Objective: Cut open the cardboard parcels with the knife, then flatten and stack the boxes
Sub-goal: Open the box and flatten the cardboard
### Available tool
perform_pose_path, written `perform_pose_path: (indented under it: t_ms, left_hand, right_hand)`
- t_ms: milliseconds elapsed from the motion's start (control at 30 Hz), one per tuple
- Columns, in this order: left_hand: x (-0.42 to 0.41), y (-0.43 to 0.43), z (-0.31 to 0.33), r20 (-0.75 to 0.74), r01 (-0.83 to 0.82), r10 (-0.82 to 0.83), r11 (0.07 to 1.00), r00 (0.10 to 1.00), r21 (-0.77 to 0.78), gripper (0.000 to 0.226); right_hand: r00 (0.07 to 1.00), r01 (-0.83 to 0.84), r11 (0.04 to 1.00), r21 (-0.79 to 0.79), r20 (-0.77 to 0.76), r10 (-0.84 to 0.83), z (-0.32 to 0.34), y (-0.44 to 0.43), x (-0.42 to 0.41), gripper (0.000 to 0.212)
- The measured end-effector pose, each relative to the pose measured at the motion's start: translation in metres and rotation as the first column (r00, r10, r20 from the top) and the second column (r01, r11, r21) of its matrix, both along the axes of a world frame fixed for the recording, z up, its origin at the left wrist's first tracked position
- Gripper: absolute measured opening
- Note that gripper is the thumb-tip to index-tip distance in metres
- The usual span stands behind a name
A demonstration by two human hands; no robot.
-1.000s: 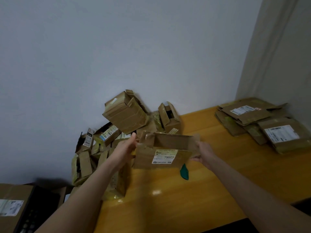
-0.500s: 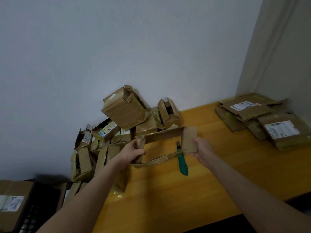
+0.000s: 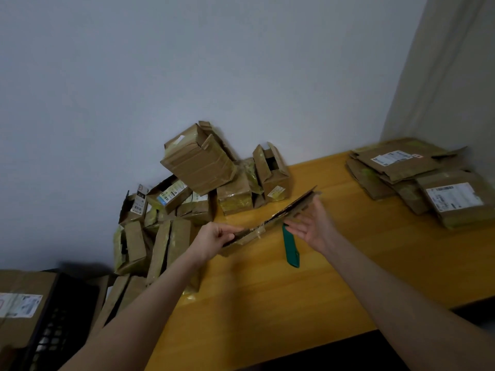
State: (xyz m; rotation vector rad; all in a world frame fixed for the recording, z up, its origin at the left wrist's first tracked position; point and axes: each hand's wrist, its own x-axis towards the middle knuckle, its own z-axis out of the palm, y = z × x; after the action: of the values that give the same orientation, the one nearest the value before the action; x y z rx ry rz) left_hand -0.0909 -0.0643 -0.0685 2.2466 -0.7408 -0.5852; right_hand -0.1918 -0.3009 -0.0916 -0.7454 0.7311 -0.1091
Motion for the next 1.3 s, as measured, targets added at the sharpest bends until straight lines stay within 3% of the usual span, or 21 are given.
perform_pose_path:
  t_ms: [100, 233, 333, 400, 467, 533, 600, 667, 733, 833, 867, 1033, 1167, 1300]
  left_hand:
    - [-0.013, -0.004, -0.009, 0.131, 0.044, -0.049, 0.998, 0.99, 0.038, 0.031]
    - [-0.033, -0.009, -0.028, 0.154, 0.065, -0.073, 0.996, 0.985, 0.058, 0.032]
    - [-0.035, -0.004, -0.038, 0.076, -0.11, 0.107, 0.993, 0.991, 0.039, 0.031]
    - [-0.028, 0.001, -0.041, 0.051, -0.372, 0.369, 0.927, 0.928, 0.058, 0.054]
    - [-0.019, 0.005, -0.036, -0.125, -0.6, 0.608, 0.794, 0.784, 0.099, 0.077]
    - [-0.012, 0.006, -0.027, -0.385, -0.714, 0.695, 0.689, 0.607, 0.119, 0.077]
    - [-0.003, 0.007, -0.02, -0.547, -0.789, 0.692, 0.607, 0.47, 0.091, 0.062]
    - [0.007, 0.01, -0.016, -0.515, -0.836, 0.724, 0.548, 0.459, 0.025, 0.05]
    - [0.016, 0.012, -0.01, -0.347, -0.813, 0.754, 0.581, 0.557, -0.042, 0.052]
    - [0.025, 0.014, -0.001, -0.02, -0.714, 0.714, 0.7, 0.7, -0.013, 0.062]
    - [0.027, 0.014, -0.002, 0.02, -0.693, 0.693, 0.72, 0.72, 0.012, 0.064]
    - [0.016, 0.0, -0.036, -0.134, -0.703, 0.709, 0.704, 0.692, 0.095, 0.065]
    - [-0.007, -0.018, -0.079, -0.232, -0.679, 0.699, 0.714, 0.676, 0.17, 0.063]
    - [-0.015, -0.014, -0.106, -0.1, -0.667, 0.723, 0.674, 0.683, 0.317, 0.066]
  right_hand:
    - [0.988, -0.087, 0.99, -0.111, -0.137, 0.071, -0.002, 0.001, 0.005, 0.084]
    - [0.959, -0.01, 0.987, -0.16, -0.281, -0.036, -0.016, 0.007, 0.014, 0.05]
    - [0.95, 0.072, 0.978, -0.196, -0.286, -0.128, -0.025, 0.012, 0.016, 0.037]
    - [0.955, 0.118, 0.977, -0.179, -0.25, -0.161, -0.026, 0.015, 0.015, 0.033]
    - [0.966, 0.142, 0.984, -0.107, -0.2, -0.161, -0.026, 0.02, 0.014, 0.032]
    - [0.977, 0.15, 0.988, -0.022, -0.149, -0.152, -0.025, 0.026, 0.014, 0.034]
    - [0.985, 0.113, 0.993, 0.016, -0.135, -0.11, -0.027, 0.032, 0.016, 0.032]
    - [0.975, -0.004, 0.998, -0.061, -0.22, -0.009, -0.031, 0.037, 0.018, 0.034]
    - [0.912, -0.178, 0.966, -0.187, -0.4, 0.09, -0.041, 0.04, 0.019, 0.041]
    - [0.805, -0.368, 0.867, -0.337, -0.582, 0.115, -0.056, 0.042, 0.016, 0.049]
    - [0.793, -0.397, 0.837, -0.377, -0.6, 0.106, -0.061, 0.044, 0.015, 0.049]
    - [0.823, -0.452, 0.656, -0.605, -0.567, 0.045, -0.079, 0.049, 0.009, 0.047]
    - [0.815, -0.533, 0.347, -0.771, -0.579, -0.035, -0.083, 0.046, 0.002, 0.042]
    - [0.791, -0.612, 0.068, -0.788, -0.612, 0.02, -0.093, 0.044, -0.004, 0.048]
